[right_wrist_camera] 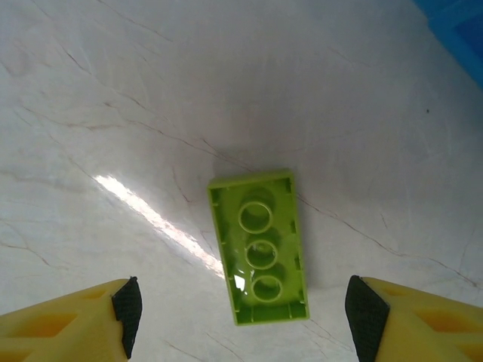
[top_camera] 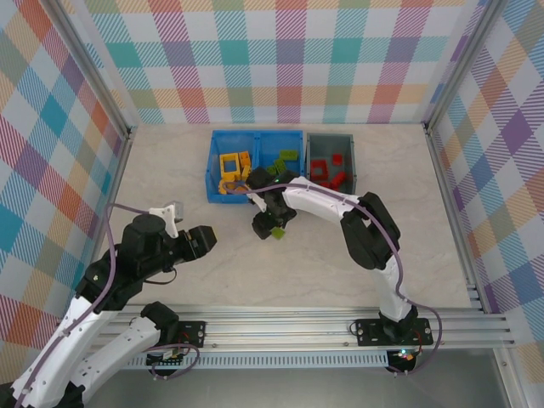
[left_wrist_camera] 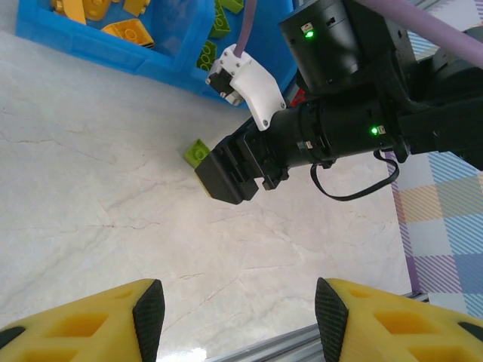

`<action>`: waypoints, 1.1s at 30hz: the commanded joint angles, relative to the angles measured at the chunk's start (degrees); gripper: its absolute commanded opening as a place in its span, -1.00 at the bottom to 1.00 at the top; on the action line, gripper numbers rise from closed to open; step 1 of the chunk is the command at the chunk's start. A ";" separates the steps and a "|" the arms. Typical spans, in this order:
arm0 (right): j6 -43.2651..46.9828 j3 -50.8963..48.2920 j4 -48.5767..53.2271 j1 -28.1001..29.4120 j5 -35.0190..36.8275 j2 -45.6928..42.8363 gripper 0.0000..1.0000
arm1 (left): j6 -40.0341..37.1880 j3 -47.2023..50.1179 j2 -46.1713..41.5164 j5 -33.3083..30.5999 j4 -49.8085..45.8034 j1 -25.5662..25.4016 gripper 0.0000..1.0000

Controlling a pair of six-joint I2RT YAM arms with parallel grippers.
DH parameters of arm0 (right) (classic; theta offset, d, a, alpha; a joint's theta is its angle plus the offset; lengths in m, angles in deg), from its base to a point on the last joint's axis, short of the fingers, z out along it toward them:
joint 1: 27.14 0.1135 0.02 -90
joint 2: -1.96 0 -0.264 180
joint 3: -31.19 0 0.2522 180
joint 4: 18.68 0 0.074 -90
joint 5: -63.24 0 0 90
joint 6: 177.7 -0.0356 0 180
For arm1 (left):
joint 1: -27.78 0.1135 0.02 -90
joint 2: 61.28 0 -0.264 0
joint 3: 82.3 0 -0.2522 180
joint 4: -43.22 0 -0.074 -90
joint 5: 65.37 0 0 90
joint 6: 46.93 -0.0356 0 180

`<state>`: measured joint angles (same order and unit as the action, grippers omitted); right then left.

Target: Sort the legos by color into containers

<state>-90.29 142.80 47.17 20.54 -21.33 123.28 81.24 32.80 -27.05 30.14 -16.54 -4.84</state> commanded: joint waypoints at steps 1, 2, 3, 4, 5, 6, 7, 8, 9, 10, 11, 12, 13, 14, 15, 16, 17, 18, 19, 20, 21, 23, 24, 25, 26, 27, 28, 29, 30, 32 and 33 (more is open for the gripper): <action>2.15 2.97 5.87 0.13 1.24 2.05 0.44 | 0.85 -0.37 -0.12 0.94 -0.67 -0.71 0.13; 2.31 3.39 6.28 0.14 1.25 2.68 0.42 | 0.71 -0.71 0.23 0.98 -0.67 -0.77 0.13; 2.53 3.64 6.35 0.18 0.92 3.01 0.40 | 0.52 -0.99 0.45 0.92 -0.67 -0.82 0.13; 2.52 3.63 6.25 0.14 0.69 3.29 0.37 | 0.32 -1.38 0.77 0.79 -0.67 -0.75 0.13; 2.50 3.46 5.93 0.13 0.63 3.56 0.34 | 0.04 -1.68 0.91 0.59 -0.74 -0.71 0.13; 2.50 3.41 5.75 0.13 0.65 3.66 0.33 | -0.17 -1.90 0.98 0.40 -0.84 -0.71 0.13; 2.55 3.41 5.74 0.15 0.87 4.12 0.30 | -0.29 -2.17 1.04 0.20 -0.93 -0.77 0.13; 2.59 3.56 5.66 0.15 1.13 4.45 0.28 | -0.51 -2.35 1.05 -0.03 -0.94 -0.66 0.13; 2.67 3.70 5.56 0.16 1.32 4.75 0.26 | -0.52 -2.44 1.01 -0.24 -1.02 -0.71 0.13; 2.75 4.03 5.69 0.13 1.67 5.29 0.24 | -0.50 -2.41 1.01 -0.31 -1.00 -0.73 0.13; 2.83 4.39 5.87 0.18 2.15 5.80 0.21 | -0.51 -2.49 1.01 -0.18 -0.92 -0.75 0.13; 2.85 4.70 5.97 0.14 2.59 6.28 0.18 | -0.43 -2.50 1.01 -0.08 -0.85 -0.78 0.13; 2.98 4.98 5.93 0.13 2.91 6.62 0.14 | -0.30 -2.65 0.92 0.01 -0.76 -0.77 0.13; 2.88 5.15 5.76 0.13 3.06 6.77 0.11 | -0.30 -2.78 0.77 0.10 -0.58 -0.78 0.13; 2.82 5.16 5.59 0.13 3.09 6.83 0.08 | -0.21 -2.83 0.53 0.19 -0.46 -0.77 0.13; 2.77 5.25 5.35 0.16 3.09 6.86 0.04 | -0.11 -2.93 0.22 0.16 -0.42 -0.77 0.13; 2.81 5.32 5.30 0.22 3.07 6.91 0.01 | 0.12 -3.16 0.04 0.06 -0.49 -0.73 0.13; 2.79 5.30 5.24 0.35 3.24 7.01 -0.03 | 0.11 -3.37 -0.05 -0.07 -0.66 -0.76 0.13; 2.77 5.34 5.06 0.44 3.52 7.18 -0.05 | 0.23 -3.61 0.00 -0.07 -0.84 -0.76 0.13; 2.81 5.25 4.91 0.57 3.62 7.26 -0.07 | 0.36 -3.80 0.03 0.01 -0.87 -0.75 0.13; 2.77 5.02 4.65 0.59 3.42 7.20 -0.08 | 0.45 -4.01 -0.04 -0.05 -0.85 -0.78 0.13; 2.85 3.87 3.40 0.83 3.35 6.60 -0.15 | 0.28 -4.40 0.03 -0.42 -0.93 -0.75 0.13; 2.85 3.27 2.85 1.00 3.55 6.10 -0.18 | 0.24 -4.50 0.10 -0.42 -0.88 -0.77 0.14; 2.85 2.51 2.36 1.30 3.75 5.28 -0.23 | 0.17 -4.66 0.20 -0.55 -0.94 -0.72 0.14; 2.79 1.57 1.69 1.57 4.12 4.04 -0.26 | 0.15 -4.91 0.34 -0.60 -0.85 -0.76 0.14; 2.62 0.47 1.13 1.96 4.44 2.56 -0.28 | 0.10 -5.05 0.44 -0.52 -0.77 -0.76 0.14; 2.20 -0.87 0.47 2.21 4.59 0.24 -0.29 | 0.06 -5.40 0.70 -0.51 -0.70 -0.73 0.14; 1.40 -2.23 -0.07 2.45 4.54 -2.66 -0.31 | -0.11 -5.78 0.87 -0.59 -0.75 -0.75 0.14; 0.53 -3.36 -0.44 2.44 4.45 -5.22 -0.31 | -0.24 -6.26 0.99 -0.68 -0.76 -0.78 0.14; -1.56 -5.16 -0.65 2.42 4.92 -11.31 -0.32 | -0.80 -7.53 1.59 -0.99 -0.85 -0.71 0.14; -2.43 -5.21 -0.38 2.25 5.26 -13.21 -0.32 | -1.02 -8.04 2.01 -0.97 -0.66 -0.72 0.14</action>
<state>-89.66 137.49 47.74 22.68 -16.79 118.93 81.18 27.23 -25.78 29.66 -17.04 -4.84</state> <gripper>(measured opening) 0.348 0.570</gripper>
